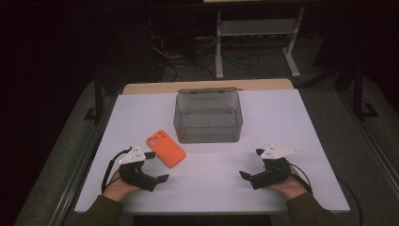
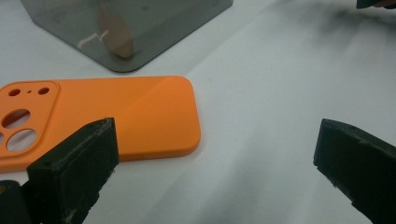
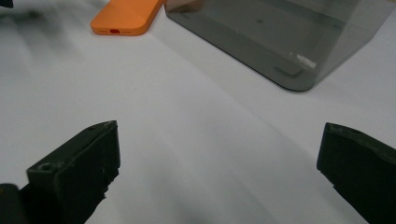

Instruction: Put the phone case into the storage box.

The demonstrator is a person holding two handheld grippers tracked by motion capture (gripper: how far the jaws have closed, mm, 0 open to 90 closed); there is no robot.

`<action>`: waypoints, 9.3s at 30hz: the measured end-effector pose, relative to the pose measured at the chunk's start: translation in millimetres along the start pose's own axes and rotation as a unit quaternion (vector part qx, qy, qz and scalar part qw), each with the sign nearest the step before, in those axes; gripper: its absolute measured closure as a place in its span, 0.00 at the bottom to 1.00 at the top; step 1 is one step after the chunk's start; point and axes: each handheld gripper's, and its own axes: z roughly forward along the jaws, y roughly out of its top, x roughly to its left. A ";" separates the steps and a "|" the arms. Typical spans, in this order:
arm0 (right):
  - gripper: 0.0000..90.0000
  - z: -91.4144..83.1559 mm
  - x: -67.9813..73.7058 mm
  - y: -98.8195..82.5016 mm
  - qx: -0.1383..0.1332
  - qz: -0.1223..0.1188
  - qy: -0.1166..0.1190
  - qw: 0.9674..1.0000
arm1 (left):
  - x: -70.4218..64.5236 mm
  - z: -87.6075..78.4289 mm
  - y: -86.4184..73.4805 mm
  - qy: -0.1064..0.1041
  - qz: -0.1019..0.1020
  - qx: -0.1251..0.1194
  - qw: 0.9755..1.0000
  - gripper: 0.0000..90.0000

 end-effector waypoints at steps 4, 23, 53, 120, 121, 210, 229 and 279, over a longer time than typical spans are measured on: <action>0.00 -0.1 -0.3 0.1 0.000 -0.001 -0.001 1.000 | 0.6 -0.3 0.5 0.002 -0.001 0.001 1.000 0.00; 0.00 -1.5 0.3 0.1 -0.002 0.000 -0.003 1.000 | 1.0 2.7 5.1 0.006 -0.002 0.009 1.000 0.00; 0.00 1.8 -0.3 1.0 0.002 -0.002 -0.002 1.000 | 5.9 9.4 24.1 0.021 -0.007 0.003 1.000 0.00; 0.00 3.5 -1.0 0.8 0.005 -0.001 -0.001 1.000 | 13.9 75.3 74.5 -0.010 0.027 0.048 0.998 1.00; 0.00 3.5 -1.1 0.8 0.005 -0.001 -0.001 1.000 | 14.0 76.8 74.9 -0.011 0.029 0.051 0.998 1.00; 0.00 4.6 -1.6 0.4 0.009 -0.002 -0.002 1.000 | 19.6 28.9 14.7 0.043 -0.001 0.173 0.984 1.00; 0.00 5.1 -1.4 0.5 0.011 -0.003 -0.002 1.000 | 42.6 -13.1 -10.1 0.097 -0.037 0.171 0.980 1.00; 0.00 5.6 3.7 -0.6 0.015 -0.014 0.015 1.000 | -0.9 12.1 3.2 -0.026 0.003 0.008 1.000 0.00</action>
